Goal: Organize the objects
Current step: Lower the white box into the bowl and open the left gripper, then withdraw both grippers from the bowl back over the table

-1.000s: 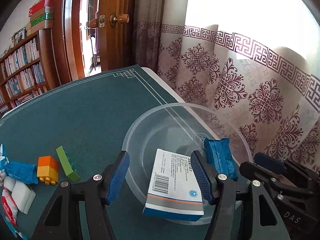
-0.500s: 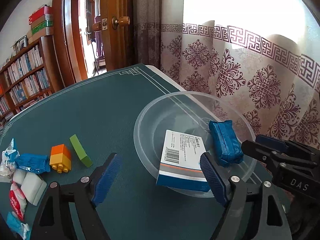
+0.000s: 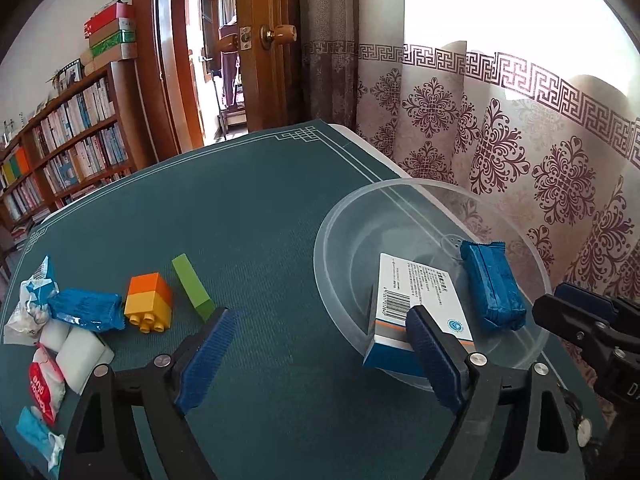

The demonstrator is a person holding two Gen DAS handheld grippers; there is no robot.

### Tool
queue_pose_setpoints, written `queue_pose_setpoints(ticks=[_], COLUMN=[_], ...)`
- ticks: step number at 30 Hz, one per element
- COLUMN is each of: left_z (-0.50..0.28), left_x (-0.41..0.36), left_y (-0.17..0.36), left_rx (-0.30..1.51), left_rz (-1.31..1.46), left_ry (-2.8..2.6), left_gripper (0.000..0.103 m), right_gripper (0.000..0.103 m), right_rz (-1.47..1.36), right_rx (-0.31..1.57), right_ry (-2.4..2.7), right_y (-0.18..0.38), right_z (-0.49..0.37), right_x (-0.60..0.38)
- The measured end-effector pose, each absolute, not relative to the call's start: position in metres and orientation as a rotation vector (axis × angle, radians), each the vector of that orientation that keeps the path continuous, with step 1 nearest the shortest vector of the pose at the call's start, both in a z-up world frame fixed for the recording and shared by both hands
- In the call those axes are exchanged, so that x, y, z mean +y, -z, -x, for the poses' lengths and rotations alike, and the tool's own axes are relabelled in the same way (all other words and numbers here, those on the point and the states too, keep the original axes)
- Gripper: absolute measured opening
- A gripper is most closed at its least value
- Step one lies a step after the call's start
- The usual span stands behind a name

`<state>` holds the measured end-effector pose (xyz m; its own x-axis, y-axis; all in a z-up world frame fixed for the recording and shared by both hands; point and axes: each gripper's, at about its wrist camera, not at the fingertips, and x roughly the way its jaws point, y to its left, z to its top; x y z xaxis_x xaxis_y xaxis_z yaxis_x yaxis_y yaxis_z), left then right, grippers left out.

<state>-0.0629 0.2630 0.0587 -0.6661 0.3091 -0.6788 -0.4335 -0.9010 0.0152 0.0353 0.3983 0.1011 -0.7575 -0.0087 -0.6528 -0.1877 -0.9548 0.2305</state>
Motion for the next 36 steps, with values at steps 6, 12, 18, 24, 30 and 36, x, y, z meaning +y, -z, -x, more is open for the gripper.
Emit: queue_pose_setpoints(ticks=[6, 12, 18, 24, 30, 36], left_z=[0.055, 0.050, 0.045, 0.040, 0.033, 0.026], left_x=[0.245, 0.218, 0.183, 0.144, 0.112, 0.074], left_y=[-0.061, -0.062, -0.062, -0.059, -0.063, -0.063], left_rx=[0.213, 0.175, 0.132, 0.087, 0.031, -0.012], left_rz=[1.009, 1.021, 1.052, 1.090, 1.096, 1.103], left_ry=[-2.543, -2.581, -2.638, -2.695, -2.758, -2.857], left_gripper=[0.092, 0.093, 0.095, 0.095, 0.095, 0.096], right_gripper=[0.050, 0.050, 0.051, 0.052, 0.054, 0.056], right_rz=[1.070, 1.074, 1.095, 1.121, 1.156, 1.206], right_rx=[0.412, 0.393, 0.376, 0.347, 0.325, 0.312], right_ry=[-2.845, -2.873, -2.907, -2.947, -2.979, -3.010], right_y=[-0.102, -0.108, -0.110, -0.110, -0.108, -0.102], right_z=[-0.034, -0.033, -0.031, -0.027, -0.022, -0.017], right_x=[0.384, 0.366, 0.342, 0.315, 0.290, 0.264])
